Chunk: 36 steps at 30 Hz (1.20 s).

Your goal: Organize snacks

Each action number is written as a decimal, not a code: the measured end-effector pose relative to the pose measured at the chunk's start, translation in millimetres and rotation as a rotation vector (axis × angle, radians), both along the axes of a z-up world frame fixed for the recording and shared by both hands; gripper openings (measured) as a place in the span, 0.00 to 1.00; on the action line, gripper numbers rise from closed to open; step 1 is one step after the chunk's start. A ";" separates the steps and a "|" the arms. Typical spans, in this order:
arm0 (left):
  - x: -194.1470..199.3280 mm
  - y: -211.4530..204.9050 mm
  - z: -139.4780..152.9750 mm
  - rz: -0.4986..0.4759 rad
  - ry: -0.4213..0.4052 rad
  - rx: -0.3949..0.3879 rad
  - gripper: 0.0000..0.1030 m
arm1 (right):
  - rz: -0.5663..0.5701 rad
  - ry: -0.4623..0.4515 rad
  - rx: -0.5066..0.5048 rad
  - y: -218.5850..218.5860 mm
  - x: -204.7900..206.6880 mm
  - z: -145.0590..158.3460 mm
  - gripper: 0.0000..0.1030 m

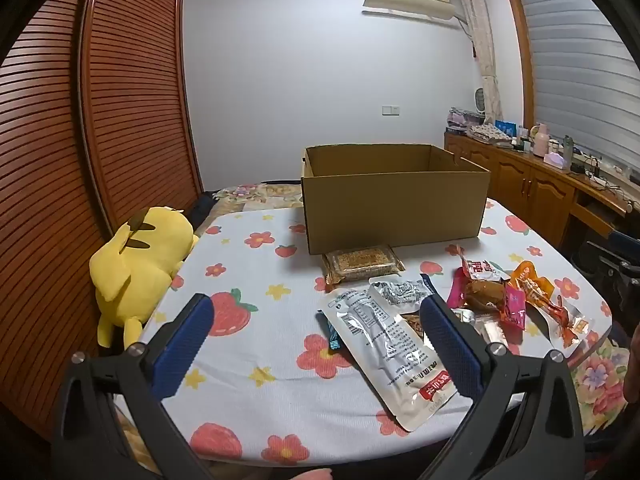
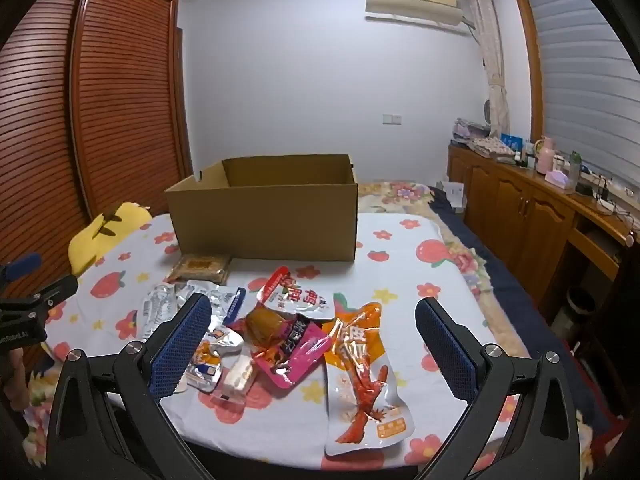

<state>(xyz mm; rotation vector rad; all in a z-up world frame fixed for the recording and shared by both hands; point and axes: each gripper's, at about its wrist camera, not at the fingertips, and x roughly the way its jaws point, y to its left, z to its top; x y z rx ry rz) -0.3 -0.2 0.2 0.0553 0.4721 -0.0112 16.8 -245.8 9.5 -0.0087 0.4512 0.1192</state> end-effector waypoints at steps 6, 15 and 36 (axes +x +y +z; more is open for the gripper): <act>-0.5 2.4 0.9 0.002 -0.005 -0.002 1.00 | 0.001 -0.006 0.008 -1.4 -1.6 0.7 1.00; -2.4 1.2 3.2 -0.002 -0.006 0.004 1.00 | -0.002 0.000 -0.001 0.7 0.1 -0.6 1.00; -3.1 2.2 13.4 -0.002 -0.016 0.002 1.00 | -0.001 0.000 -0.001 0.7 -0.1 -0.4 1.00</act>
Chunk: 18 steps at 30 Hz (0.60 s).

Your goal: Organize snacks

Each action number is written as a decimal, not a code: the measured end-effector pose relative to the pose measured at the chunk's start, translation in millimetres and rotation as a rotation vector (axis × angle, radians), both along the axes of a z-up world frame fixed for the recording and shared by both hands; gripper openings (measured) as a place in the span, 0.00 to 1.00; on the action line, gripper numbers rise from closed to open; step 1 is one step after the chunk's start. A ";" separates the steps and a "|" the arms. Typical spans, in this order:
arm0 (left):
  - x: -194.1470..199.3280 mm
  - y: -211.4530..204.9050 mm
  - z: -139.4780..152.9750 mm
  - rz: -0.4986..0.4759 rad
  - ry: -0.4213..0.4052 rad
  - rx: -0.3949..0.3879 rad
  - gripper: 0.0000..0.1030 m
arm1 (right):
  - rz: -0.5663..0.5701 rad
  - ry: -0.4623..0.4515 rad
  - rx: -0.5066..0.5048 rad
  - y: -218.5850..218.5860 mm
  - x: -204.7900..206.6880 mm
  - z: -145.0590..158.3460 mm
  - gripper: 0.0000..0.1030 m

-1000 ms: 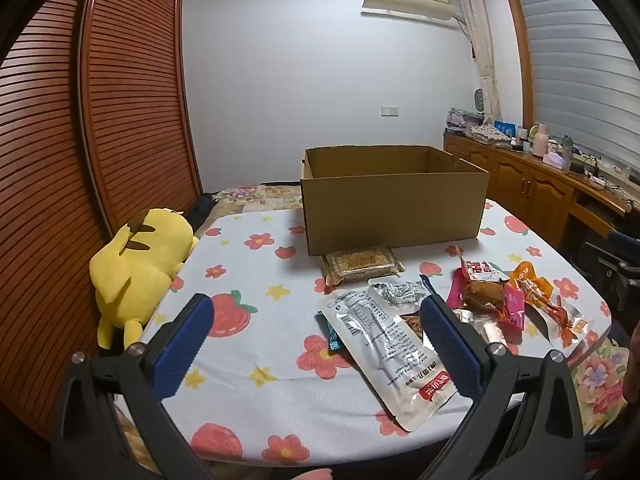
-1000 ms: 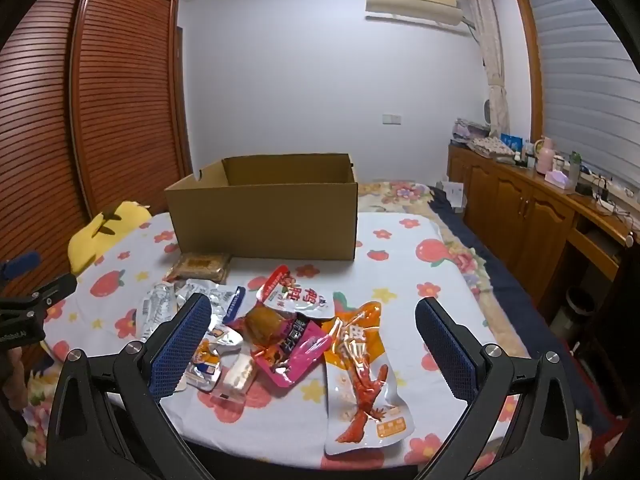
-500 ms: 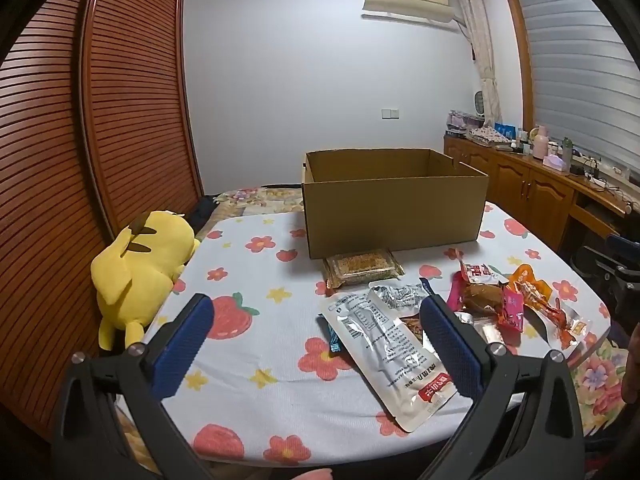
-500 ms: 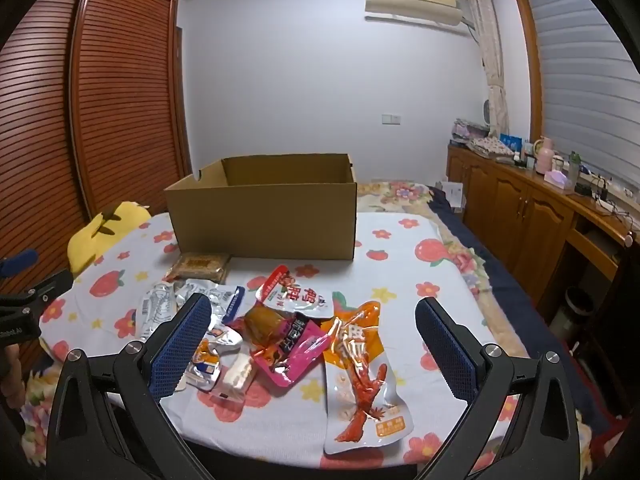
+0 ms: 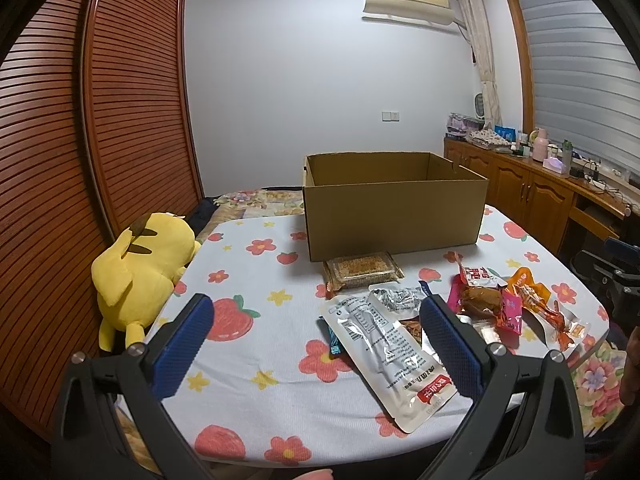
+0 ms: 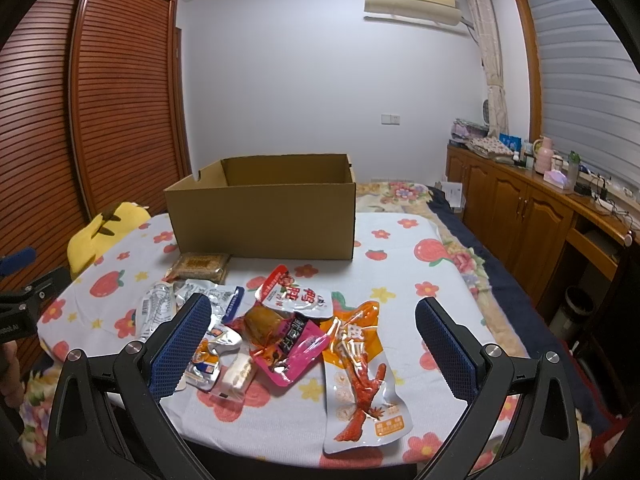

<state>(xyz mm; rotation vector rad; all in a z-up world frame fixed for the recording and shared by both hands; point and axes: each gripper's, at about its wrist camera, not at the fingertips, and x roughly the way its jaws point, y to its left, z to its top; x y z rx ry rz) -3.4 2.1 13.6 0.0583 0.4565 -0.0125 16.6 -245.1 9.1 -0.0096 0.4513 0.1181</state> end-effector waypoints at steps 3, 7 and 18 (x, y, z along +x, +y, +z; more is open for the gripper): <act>-0.5 -0.4 -0.8 0.001 -0.001 0.001 1.00 | 0.000 0.000 0.000 -0.2 0.0 0.0 1.00; -0.6 -0.8 0.0 0.001 -0.003 0.000 1.00 | 0.000 0.000 0.000 -0.2 -0.1 0.0 1.00; -1.2 -0.9 0.9 -0.001 -0.004 -0.002 1.00 | -0.001 0.000 -0.001 -0.2 -0.5 0.1 1.00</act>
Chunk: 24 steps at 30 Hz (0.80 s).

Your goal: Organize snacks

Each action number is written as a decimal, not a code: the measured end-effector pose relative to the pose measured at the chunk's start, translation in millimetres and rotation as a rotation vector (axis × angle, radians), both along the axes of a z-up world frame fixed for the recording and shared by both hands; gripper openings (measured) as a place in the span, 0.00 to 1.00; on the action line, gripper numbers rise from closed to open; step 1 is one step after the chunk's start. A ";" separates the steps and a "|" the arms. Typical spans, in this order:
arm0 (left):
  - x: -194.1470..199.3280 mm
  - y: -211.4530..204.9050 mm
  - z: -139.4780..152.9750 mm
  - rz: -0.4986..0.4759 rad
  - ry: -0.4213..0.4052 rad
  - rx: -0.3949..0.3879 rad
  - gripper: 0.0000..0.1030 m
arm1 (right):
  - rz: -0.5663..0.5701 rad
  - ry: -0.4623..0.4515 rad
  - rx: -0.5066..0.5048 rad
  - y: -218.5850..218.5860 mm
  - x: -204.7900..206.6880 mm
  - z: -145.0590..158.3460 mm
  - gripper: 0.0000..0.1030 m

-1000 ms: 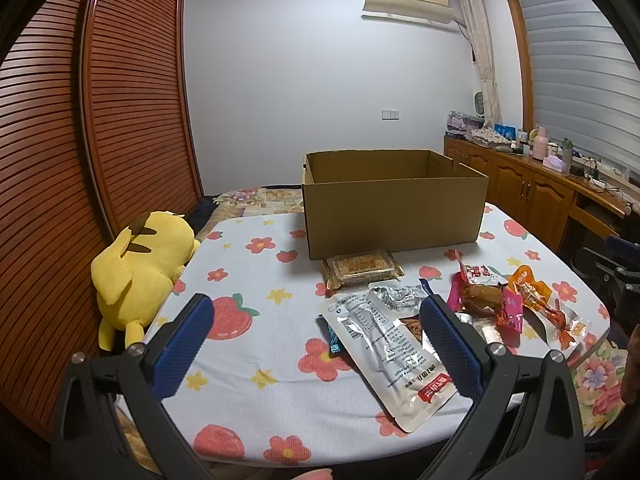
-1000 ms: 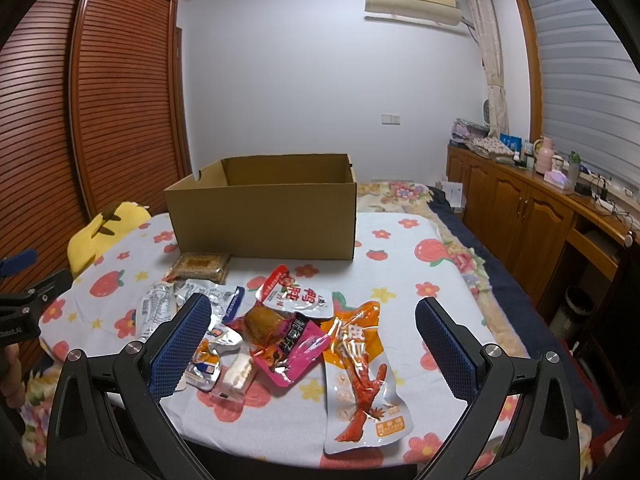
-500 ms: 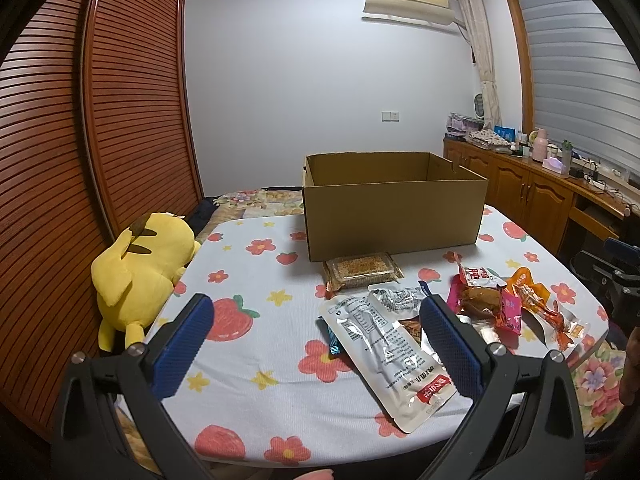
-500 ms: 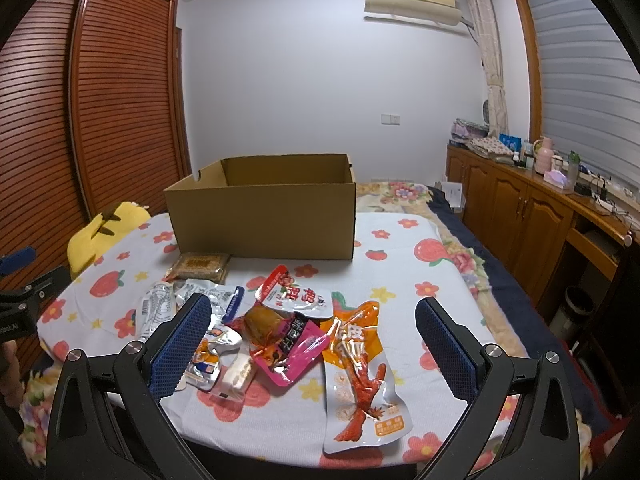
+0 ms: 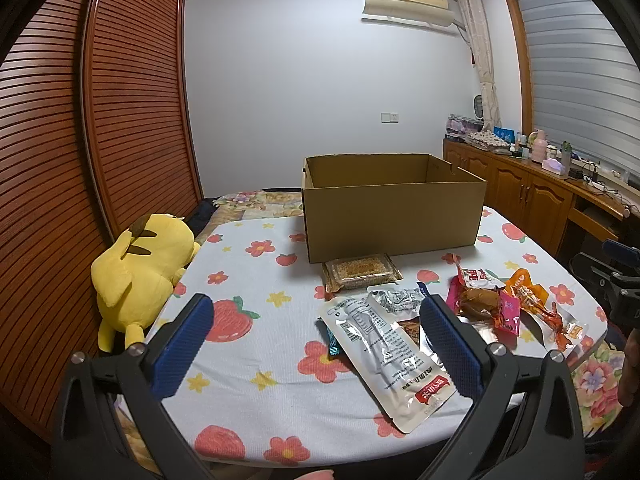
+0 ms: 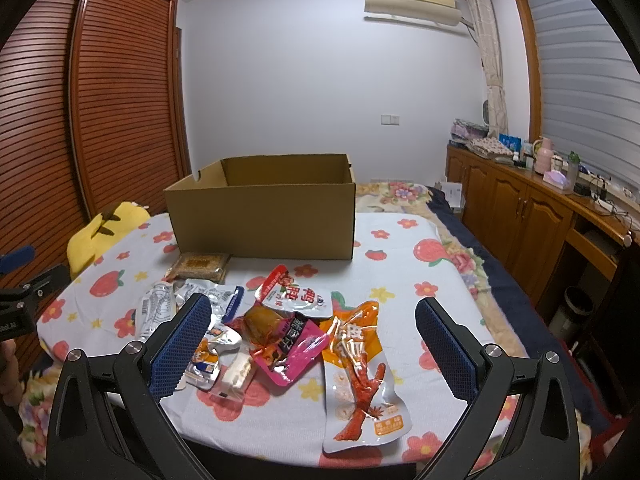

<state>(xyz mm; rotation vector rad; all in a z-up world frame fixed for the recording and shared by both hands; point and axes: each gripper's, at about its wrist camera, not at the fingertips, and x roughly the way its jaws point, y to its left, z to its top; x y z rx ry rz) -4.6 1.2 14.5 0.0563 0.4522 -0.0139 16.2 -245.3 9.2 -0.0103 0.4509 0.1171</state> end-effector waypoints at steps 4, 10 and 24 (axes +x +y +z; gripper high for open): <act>-0.1 -0.2 -0.1 0.001 -0.001 0.001 1.00 | 0.000 0.001 0.000 0.0 -0.1 -0.1 1.00; -0.3 -0.2 -0.3 0.001 -0.001 0.001 1.00 | 0.001 0.000 0.001 0.2 -0.3 0.0 1.00; -0.7 -3.7 -0.9 -0.002 0.005 0.002 1.00 | 0.000 0.001 0.001 0.6 0.5 -0.3 1.00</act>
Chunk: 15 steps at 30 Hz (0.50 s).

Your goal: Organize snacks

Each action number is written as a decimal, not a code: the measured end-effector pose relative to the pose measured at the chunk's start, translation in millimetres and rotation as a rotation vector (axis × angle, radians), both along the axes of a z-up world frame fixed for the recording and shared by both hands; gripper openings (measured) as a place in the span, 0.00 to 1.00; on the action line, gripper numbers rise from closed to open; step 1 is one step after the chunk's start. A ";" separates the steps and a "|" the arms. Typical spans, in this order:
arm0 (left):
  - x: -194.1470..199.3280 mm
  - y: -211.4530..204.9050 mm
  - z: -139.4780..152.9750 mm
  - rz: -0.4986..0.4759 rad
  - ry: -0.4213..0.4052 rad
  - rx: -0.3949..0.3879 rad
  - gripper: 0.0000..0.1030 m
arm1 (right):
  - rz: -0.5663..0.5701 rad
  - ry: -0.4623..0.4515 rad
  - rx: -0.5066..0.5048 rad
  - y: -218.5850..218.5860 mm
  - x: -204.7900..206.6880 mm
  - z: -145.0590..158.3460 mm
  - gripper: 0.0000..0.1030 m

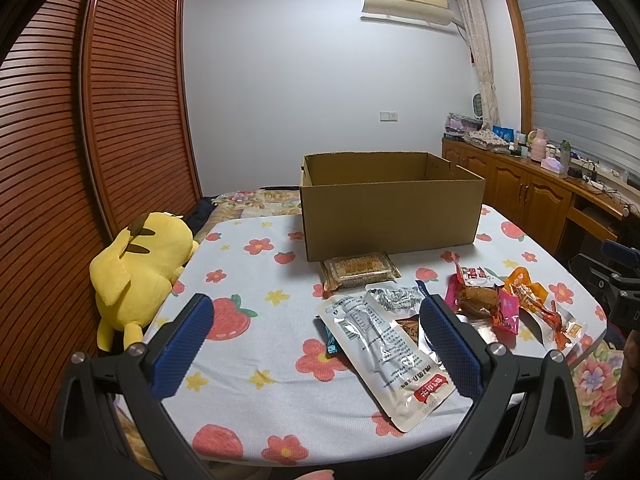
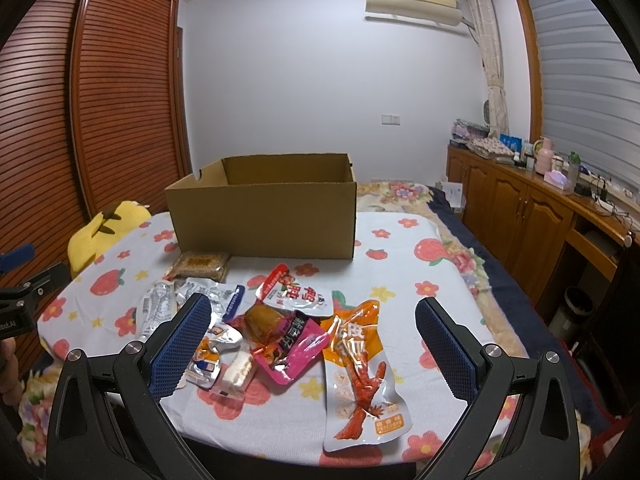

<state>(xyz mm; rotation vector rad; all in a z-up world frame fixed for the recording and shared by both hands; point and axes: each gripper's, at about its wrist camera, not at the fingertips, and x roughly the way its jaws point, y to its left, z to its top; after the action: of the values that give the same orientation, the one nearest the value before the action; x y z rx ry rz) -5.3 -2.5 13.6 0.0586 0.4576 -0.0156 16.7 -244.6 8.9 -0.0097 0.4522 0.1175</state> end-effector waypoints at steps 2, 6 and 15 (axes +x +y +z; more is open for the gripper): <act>1.3 -0.1 -2.4 -0.001 0.006 -0.001 1.00 | 0.000 0.001 -0.001 0.0 0.5 -0.3 1.00; 4.8 1.1 -9.4 -0.001 0.021 -0.006 1.00 | 0.000 0.011 0.000 -1.8 0.5 -7.8 1.00; 17.0 1.4 -26.4 -0.008 0.066 -0.020 1.00 | 0.005 0.045 0.011 -10.4 4.1 -16.4 1.00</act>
<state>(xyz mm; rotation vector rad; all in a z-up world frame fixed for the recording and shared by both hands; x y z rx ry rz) 11.7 -1.1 -12.7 0.0400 0.5234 -0.0306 20.8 -255.0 -7.4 0.0028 0.4966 0.1251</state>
